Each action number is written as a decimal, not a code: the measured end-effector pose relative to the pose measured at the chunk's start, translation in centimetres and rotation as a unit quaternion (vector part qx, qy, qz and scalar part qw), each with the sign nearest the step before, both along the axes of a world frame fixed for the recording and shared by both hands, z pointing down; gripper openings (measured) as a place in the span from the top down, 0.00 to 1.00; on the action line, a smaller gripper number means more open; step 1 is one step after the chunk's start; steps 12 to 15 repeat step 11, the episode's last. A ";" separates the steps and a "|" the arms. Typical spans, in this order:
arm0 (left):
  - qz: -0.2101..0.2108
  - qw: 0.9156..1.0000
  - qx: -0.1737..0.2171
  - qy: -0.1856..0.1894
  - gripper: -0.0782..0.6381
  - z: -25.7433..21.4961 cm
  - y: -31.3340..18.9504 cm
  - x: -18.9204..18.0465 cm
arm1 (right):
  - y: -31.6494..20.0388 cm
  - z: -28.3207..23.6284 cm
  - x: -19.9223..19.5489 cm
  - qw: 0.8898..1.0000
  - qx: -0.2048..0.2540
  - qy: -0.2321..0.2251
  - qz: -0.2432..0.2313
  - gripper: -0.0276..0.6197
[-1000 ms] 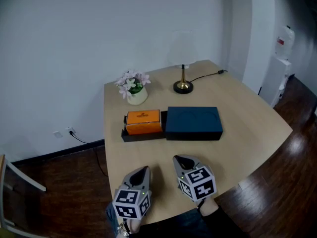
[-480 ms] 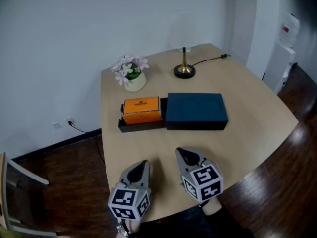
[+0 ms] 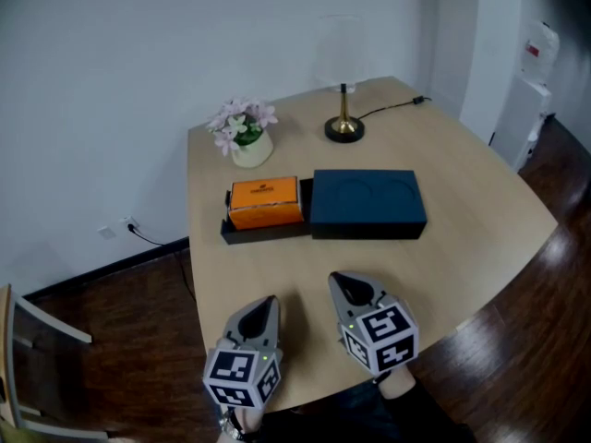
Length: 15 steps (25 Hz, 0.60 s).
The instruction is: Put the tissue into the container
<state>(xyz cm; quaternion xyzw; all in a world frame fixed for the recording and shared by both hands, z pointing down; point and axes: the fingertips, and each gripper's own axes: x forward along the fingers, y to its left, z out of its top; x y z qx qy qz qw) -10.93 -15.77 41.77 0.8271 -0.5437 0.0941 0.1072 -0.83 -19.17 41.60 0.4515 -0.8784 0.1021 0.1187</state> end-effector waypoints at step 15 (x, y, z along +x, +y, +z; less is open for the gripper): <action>-0.006 1.000 0.003 0.000 0.89 -0.1 0.0 -0.2 | 0.0 -0.1 0.0 1.000 0.001 0.000 0.001 0.96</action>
